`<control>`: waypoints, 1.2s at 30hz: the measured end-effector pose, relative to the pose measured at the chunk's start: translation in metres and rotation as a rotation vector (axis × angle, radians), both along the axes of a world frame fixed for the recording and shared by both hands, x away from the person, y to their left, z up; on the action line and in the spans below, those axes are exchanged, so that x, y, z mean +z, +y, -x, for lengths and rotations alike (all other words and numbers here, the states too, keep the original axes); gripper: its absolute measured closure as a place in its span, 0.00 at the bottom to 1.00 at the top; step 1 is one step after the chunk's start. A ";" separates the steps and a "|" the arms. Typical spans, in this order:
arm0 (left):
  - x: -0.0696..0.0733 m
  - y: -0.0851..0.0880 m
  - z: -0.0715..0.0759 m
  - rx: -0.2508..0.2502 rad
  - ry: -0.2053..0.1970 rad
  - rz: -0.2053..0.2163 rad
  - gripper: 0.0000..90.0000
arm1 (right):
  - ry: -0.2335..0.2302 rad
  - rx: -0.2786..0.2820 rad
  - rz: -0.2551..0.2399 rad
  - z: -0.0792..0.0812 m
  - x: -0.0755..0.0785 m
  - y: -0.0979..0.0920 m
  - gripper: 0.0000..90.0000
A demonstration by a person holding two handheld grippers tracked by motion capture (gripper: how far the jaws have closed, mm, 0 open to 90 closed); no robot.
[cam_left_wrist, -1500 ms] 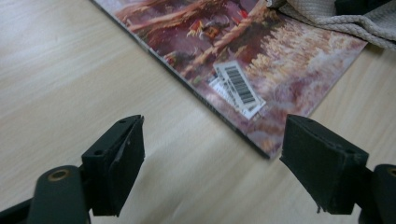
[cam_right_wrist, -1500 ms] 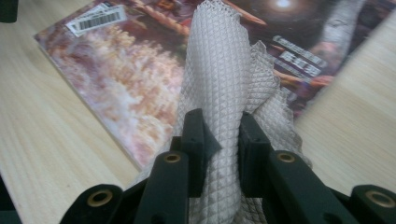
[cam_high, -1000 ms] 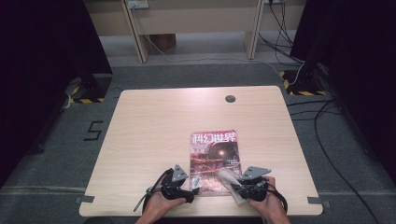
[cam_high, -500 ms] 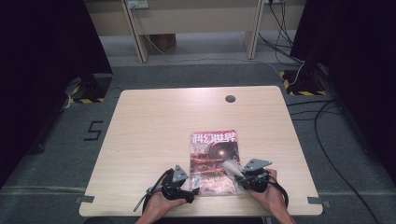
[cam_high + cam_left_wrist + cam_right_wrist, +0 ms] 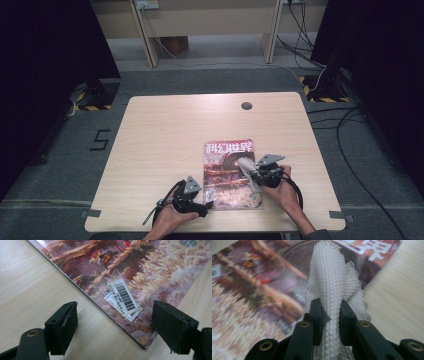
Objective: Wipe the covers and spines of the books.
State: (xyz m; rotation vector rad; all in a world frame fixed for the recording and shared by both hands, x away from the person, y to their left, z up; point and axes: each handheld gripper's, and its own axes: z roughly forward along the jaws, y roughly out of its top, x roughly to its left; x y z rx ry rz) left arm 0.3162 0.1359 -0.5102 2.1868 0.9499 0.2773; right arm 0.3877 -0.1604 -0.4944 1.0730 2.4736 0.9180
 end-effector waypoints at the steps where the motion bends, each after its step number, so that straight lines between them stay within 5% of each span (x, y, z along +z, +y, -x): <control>1: 0.000 0.000 0.000 0.000 0.000 0.000 0.23 | 0.005 -0.008 -0.001 -0.004 0.000 0.000 0.85; 24: -0.001 0.001 -0.001 -0.004 0.006 0.005 0.22 | 0.012 -0.137 0.001 -0.083 0.001 0.010 0.85; 36: 0.000 0.000 0.000 -0.009 -0.005 -0.004 0.22 | 0.014 -0.225 -0.016 -0.111 0.001 0.010 0.85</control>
